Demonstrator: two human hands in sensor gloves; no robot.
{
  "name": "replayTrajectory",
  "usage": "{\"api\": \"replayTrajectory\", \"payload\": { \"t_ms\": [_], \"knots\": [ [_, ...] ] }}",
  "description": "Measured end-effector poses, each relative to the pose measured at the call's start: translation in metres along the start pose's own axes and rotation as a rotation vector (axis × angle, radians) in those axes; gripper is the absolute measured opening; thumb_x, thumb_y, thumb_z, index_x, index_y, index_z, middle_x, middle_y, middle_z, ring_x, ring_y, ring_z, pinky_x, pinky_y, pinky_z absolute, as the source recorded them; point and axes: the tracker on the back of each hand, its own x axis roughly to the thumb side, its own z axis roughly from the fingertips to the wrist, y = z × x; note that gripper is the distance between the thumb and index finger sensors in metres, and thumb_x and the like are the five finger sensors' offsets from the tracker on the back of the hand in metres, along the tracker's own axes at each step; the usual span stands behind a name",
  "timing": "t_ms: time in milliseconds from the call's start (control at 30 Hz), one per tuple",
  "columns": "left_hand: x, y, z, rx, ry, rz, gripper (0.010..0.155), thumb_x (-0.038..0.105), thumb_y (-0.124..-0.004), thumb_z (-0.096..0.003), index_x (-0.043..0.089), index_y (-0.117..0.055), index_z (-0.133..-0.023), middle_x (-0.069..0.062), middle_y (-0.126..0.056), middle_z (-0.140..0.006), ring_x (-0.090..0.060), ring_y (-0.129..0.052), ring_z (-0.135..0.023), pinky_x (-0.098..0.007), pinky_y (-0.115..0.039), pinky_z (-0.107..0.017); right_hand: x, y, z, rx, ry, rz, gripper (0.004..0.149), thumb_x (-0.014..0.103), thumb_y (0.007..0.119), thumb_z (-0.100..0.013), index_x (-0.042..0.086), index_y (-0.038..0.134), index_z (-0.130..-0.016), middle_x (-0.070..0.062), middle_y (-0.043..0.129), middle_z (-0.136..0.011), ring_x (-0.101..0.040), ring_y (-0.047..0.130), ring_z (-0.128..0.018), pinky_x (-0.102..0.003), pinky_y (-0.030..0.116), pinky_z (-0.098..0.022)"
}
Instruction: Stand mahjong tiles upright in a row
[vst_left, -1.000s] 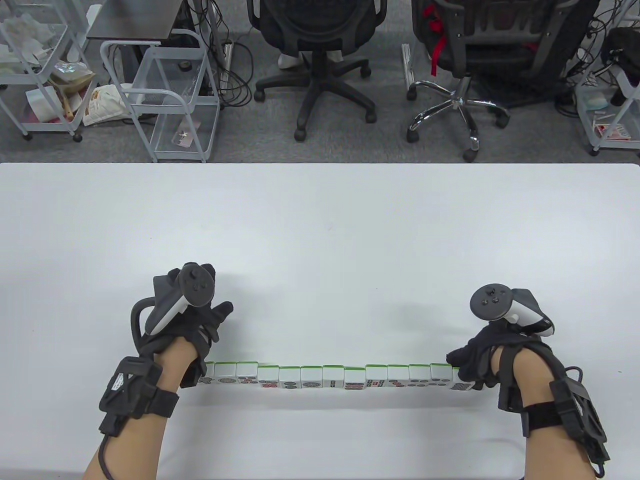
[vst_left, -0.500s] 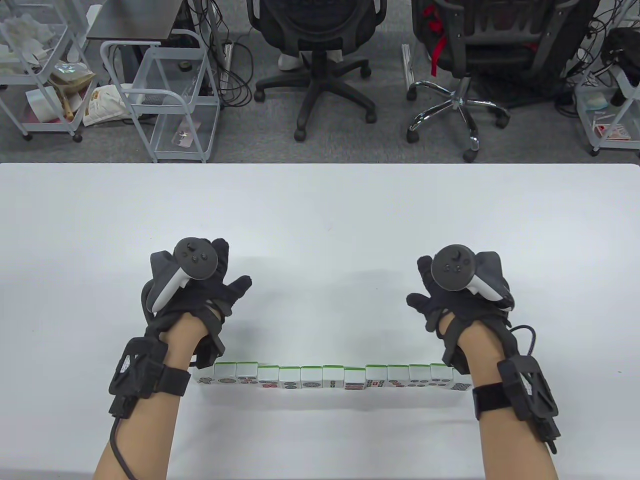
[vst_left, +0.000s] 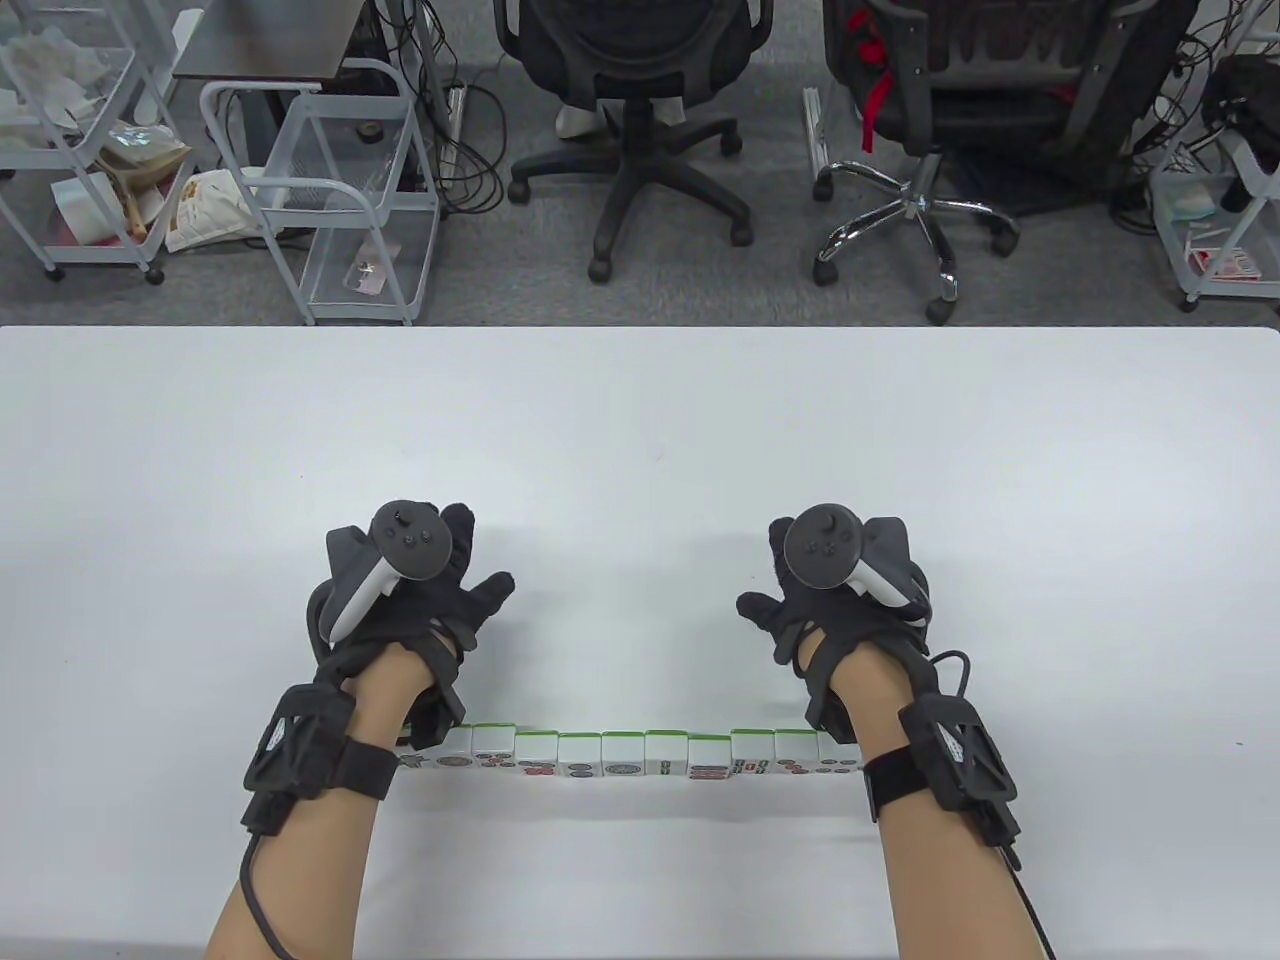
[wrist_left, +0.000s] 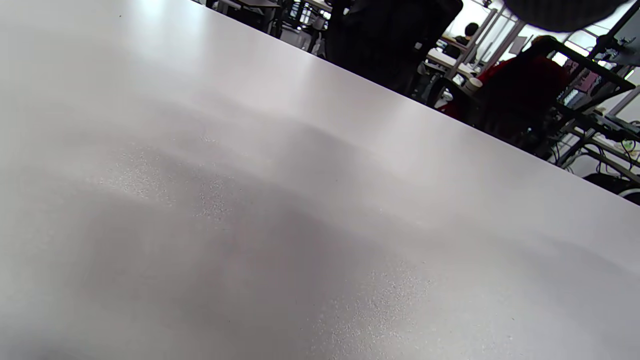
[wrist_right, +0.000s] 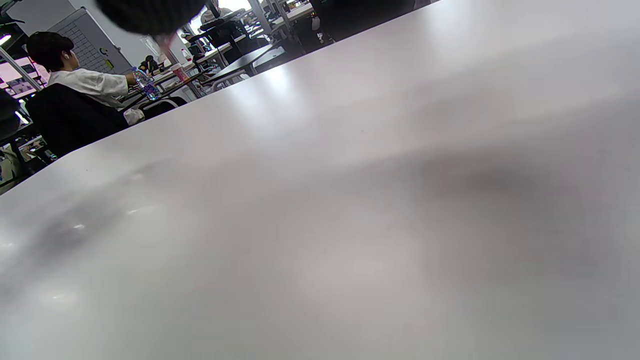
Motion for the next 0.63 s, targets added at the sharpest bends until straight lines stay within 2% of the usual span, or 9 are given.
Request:
{"api": "replayTrajectory", "payload": {
  "t_ms": [633],
  "knots": [
    [0.0053,-0.0016,0.0012,0.008,-0.018,-0.027,0.088,0.071,-0.063,-0.0285,0.040,-0.022,-0.100,0.002,-0.014,-0.114,-0.041,-0.014,-0.107,-0.066,-0.023,-0.073,-0.0083,-0.0009,0.0054,0.014,0.000,-0.028,0.085,0.052,0.069,-0.035,0.008,0.031,-0.098,-0.027,0.017,-0.102,-0.060,0.013,-0.088,-0.075,0.027,-0.057]
  ]
}}
